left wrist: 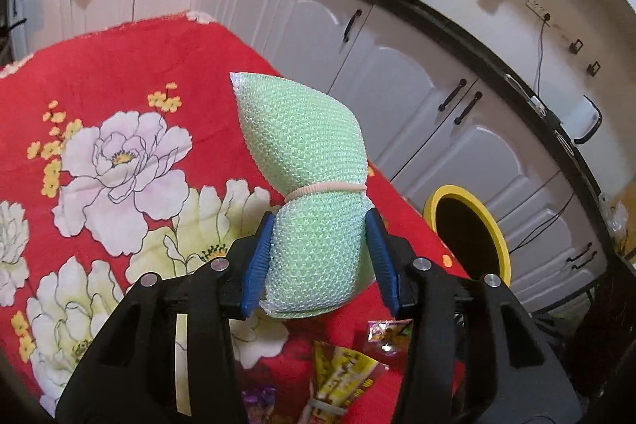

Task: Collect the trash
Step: 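Carry the green sponge with the left gripper while the right gripper carries the black wrapper to the bin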

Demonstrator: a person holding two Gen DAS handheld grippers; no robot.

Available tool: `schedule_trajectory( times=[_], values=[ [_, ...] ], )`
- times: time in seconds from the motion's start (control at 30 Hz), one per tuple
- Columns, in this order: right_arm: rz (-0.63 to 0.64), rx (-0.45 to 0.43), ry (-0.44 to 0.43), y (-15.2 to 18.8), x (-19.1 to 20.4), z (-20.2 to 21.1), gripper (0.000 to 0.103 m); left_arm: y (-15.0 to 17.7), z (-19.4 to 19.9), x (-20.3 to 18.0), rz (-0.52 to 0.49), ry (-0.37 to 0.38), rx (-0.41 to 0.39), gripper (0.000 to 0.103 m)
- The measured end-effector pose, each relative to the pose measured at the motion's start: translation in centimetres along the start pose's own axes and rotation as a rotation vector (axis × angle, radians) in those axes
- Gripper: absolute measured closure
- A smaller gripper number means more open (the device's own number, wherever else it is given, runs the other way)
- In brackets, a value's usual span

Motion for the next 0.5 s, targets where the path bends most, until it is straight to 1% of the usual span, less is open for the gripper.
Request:
schedule_trajectory(
  times=[0.23,0.5],
  values=[
    [-0.027,-0.042,0.030,0.0,-1.4,2.4,0.090,0.4,1.0,-2.7,-0.036,0.023,-0.040,0.065],
    [-0.055,-0.086,0.082,0.1,-3.5,5.0,0.090,1.2,1.0,-5.7,-0.087,0.054,-0.051,0.065]
  ],
)
Point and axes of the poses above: each gripper's, at about its wrist camera, not at the fingertips, and z roughly against the way its jaws point, x to its left, y to its underside, the point moved 4 cm from there along -z, roughly the way its jaws point, and after that the axes turned 5 degrees about y, right-handed, at the moved point
